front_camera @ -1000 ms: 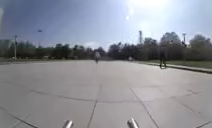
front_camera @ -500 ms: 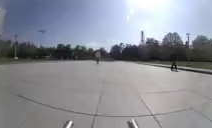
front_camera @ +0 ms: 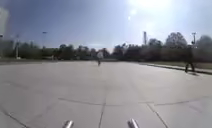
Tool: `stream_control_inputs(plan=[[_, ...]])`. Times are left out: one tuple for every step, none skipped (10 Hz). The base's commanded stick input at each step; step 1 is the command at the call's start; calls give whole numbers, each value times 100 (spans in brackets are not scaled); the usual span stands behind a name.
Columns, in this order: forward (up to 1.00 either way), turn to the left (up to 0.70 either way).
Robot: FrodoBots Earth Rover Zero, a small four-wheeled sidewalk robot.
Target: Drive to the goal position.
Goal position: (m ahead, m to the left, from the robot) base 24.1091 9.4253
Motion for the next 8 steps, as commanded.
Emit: stream_control_inputs(plan=[[100, 0], [100, 0], [100, 0], [76, 0], [0, 0], [0, 0], [0, 0], [0, 0]])
